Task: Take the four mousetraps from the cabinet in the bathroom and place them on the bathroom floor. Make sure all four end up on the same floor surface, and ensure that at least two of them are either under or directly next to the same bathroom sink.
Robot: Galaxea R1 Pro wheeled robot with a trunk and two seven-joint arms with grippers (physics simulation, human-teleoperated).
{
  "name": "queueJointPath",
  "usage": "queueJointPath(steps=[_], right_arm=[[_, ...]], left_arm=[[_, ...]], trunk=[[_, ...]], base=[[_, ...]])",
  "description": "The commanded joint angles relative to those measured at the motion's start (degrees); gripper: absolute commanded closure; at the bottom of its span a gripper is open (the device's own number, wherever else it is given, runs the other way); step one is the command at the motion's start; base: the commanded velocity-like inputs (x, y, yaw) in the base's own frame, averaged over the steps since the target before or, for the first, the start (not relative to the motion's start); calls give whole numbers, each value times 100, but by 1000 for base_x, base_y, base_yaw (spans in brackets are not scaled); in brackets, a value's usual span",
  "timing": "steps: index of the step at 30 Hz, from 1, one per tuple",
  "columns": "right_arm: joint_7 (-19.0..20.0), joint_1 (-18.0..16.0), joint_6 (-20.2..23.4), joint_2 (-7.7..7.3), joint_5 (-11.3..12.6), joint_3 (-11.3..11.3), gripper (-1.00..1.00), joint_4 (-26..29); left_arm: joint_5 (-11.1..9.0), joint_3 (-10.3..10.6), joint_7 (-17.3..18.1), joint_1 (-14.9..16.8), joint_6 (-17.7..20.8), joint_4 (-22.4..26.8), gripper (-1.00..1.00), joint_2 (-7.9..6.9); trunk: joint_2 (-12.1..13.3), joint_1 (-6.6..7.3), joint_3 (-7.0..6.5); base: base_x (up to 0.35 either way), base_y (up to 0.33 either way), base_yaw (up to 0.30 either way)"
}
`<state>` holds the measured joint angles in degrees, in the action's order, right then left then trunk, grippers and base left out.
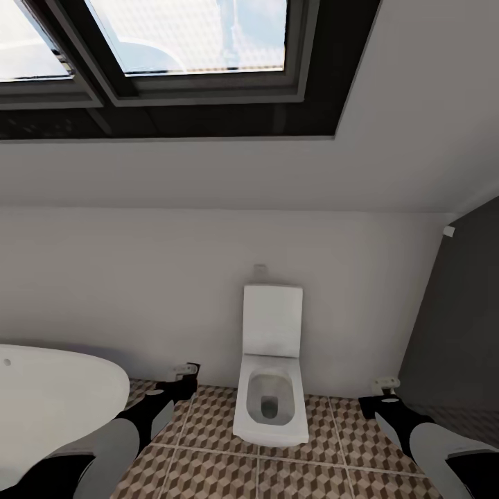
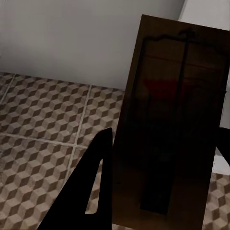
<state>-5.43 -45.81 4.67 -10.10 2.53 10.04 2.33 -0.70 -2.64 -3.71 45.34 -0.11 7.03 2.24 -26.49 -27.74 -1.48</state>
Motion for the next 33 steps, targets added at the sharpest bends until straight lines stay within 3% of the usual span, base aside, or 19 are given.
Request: queueJointPath(steps=[1, 10, 33], right_arm=[[-16, 2, 39, -1, 27, 45, 100, 13], [-19, 2, 40, -1, 28, 29, 100, 13], [-19, 2, 42, -1, 28, 24, 100, 13]], left_arm=[[5, -22, -40, 1, 0, 0, 100, 3], [1, -19, -91, 1, 2, -8, 100, 4], [0, -17, -87, 1, 2, -9, 100, 4]], trunk=[[-3, -2, 2], [-3, -2, 22], [-3, -2, 97]], base=[[0, 0, 0], [0, 0, -32], [0, 0, -163]])
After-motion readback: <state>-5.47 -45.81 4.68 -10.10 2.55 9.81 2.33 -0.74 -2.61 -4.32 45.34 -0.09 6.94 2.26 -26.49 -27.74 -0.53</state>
